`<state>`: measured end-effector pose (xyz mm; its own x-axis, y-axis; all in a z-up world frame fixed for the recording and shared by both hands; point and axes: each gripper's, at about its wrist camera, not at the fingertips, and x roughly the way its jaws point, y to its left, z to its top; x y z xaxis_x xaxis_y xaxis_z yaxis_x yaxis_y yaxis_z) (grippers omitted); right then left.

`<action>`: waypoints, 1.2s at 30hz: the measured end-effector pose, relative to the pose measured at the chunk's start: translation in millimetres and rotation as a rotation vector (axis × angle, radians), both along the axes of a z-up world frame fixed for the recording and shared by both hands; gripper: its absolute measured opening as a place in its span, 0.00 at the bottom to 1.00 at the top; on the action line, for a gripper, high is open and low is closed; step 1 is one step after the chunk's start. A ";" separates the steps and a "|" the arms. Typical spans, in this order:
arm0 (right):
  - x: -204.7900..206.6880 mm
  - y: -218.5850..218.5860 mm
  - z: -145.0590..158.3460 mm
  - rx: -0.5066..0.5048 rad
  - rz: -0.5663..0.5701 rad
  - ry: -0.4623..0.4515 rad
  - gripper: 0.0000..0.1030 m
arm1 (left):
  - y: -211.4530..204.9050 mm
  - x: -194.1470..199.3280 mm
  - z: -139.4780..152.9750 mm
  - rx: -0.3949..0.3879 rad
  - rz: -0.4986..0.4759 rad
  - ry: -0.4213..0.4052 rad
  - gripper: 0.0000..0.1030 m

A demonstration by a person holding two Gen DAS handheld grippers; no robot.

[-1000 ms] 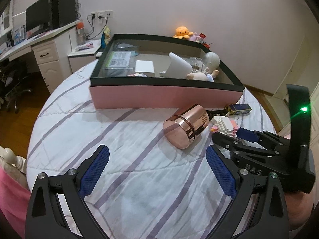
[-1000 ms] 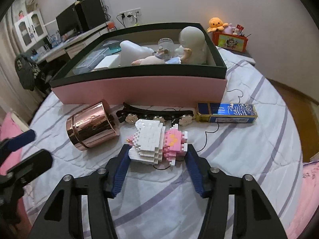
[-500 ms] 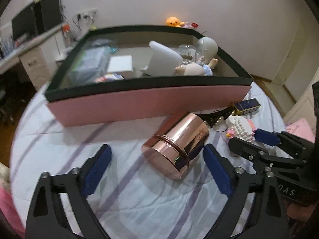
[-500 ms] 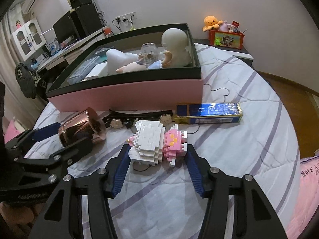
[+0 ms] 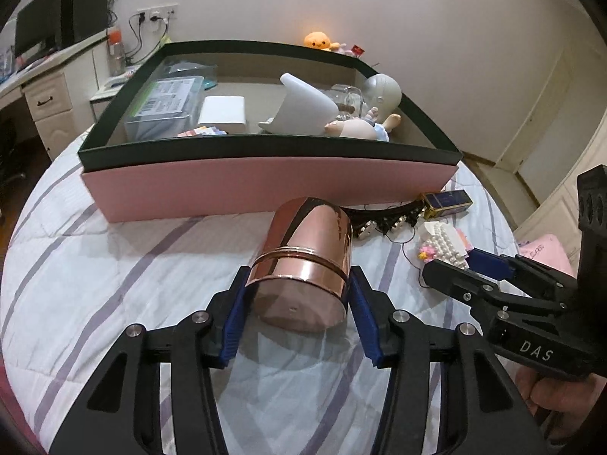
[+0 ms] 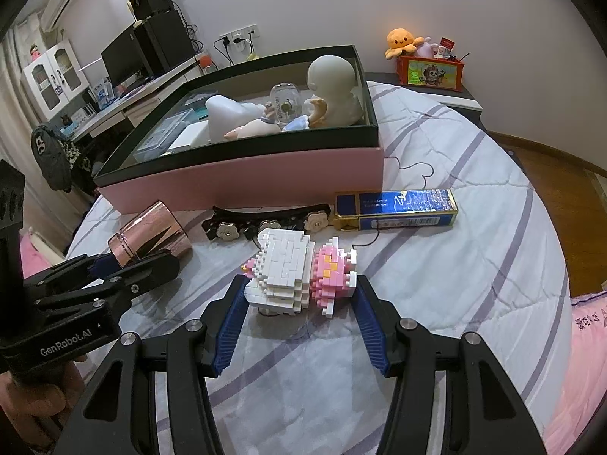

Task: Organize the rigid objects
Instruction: 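Grasp the copper cup with the left gripper while the right grasps the block figure, then carry copper cup and block figure into the pink box and open both grippers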

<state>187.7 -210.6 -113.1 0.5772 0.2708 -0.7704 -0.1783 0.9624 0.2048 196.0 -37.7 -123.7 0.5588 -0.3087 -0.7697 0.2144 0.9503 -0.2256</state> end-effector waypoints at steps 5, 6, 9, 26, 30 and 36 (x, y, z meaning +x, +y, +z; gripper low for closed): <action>-5.5 2.6 3.7 0.004 0.007 -0.007 0.55 | 6.1 -5.2 0.4 0.005 0.006 -0.003 0.49; -6.6 3.2 3.9 0.002 0.007 -0.007 0.55 | 4.7 -5.2 -0.2 0.017 0.000 0.003 0.49; -8.7 4.6 3.5 0.002 0.007 -0.005 0.55 | -1.5 -3.4 -1.6 0.084 0.001 -0.014 0.63; -8.5 6.7 17.8 0.001 0.010 -0.041 0.55 | 17.9 -14.2 12.0 0.024 0.042 -0.043 0.46; -2.9 13.1 28.9 -0.002 0.028 -0.067 0.55 | 26.9 -14.1 25.3 0.017 0.059 -0.066 0.46; 14.7 21.8 51.8 -0.012 0.051 -0.121 0.55 | 36.7 -1.4 46.2 0.004 0.067 -0.106 0.46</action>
